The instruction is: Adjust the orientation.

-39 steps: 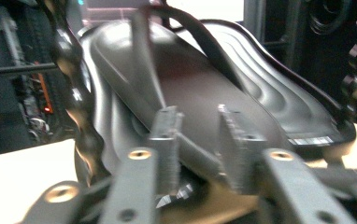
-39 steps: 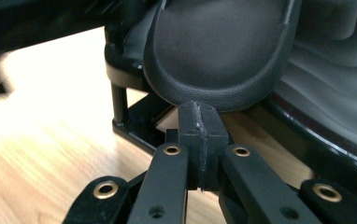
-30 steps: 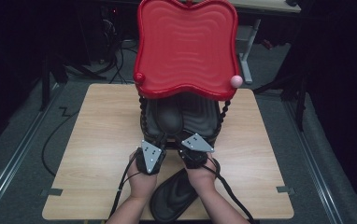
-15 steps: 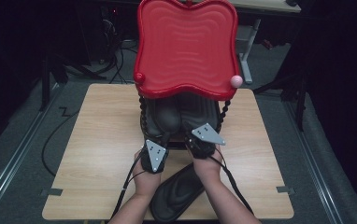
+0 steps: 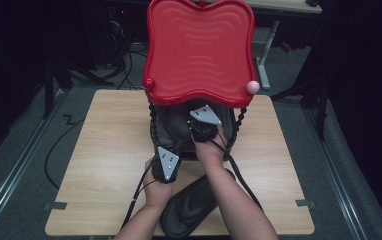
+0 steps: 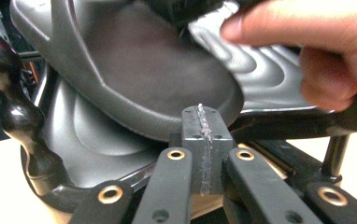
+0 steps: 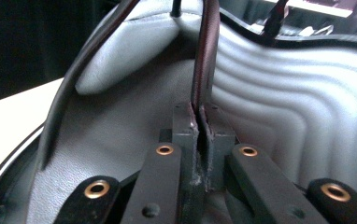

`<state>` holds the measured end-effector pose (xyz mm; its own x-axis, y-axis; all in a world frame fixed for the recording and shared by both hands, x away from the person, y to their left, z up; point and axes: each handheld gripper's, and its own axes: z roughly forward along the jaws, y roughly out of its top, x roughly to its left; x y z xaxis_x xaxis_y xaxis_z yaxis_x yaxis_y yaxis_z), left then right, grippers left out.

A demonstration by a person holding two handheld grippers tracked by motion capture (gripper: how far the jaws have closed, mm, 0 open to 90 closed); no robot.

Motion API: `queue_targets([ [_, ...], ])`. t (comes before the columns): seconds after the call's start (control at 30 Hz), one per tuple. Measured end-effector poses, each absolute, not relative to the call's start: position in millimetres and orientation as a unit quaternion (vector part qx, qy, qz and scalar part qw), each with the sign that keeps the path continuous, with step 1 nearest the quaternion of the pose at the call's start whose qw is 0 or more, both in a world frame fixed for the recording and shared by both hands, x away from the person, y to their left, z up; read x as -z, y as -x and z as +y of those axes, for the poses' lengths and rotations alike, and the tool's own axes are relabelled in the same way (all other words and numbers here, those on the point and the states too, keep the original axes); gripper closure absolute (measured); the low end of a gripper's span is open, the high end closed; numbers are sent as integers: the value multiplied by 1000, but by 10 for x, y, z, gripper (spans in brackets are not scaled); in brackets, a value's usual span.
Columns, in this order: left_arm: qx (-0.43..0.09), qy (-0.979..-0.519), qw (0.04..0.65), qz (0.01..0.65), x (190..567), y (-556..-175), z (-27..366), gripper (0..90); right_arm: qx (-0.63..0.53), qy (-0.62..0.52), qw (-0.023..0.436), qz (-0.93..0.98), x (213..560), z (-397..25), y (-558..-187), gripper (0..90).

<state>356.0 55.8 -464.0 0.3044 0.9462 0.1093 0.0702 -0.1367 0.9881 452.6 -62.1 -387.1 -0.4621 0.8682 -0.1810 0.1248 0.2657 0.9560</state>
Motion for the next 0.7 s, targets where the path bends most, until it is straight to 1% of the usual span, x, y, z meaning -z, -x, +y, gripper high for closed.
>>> queue_targets([
  [0.2, -431, -620, 509, 413, 4646, -3606, 579, 897, -497, -377, 378, 684, 3875, -688, -4491, 848],
  [0.33, -435, -623, 502, 413, 4642, -3639, 588, 897, -503, -387, 361, 683, 3888, -770, -4507, 838],
  [0.47, -430, -617, 495, 436, 4619, -3714, 658, 897, -502, -381, 362, 687, 3902, -783, -4457, 844],
  [0.57, -431, -616, 493, 437, 4607, -3715, 681, 897, -504, -379, 361, 687, 3906, -799, -4429, 841],
  [0.67, -429, -612, 503, 435, 4582, -3669, 680, 894, -511, -377, 357, 685, 3907, -845, -4367, 831],
  [0.7, -430, -609, 516, 421, 4557, -3604, 637, 888, -515, -379, 353, 683, 3918, -883, -4297, 827],
])
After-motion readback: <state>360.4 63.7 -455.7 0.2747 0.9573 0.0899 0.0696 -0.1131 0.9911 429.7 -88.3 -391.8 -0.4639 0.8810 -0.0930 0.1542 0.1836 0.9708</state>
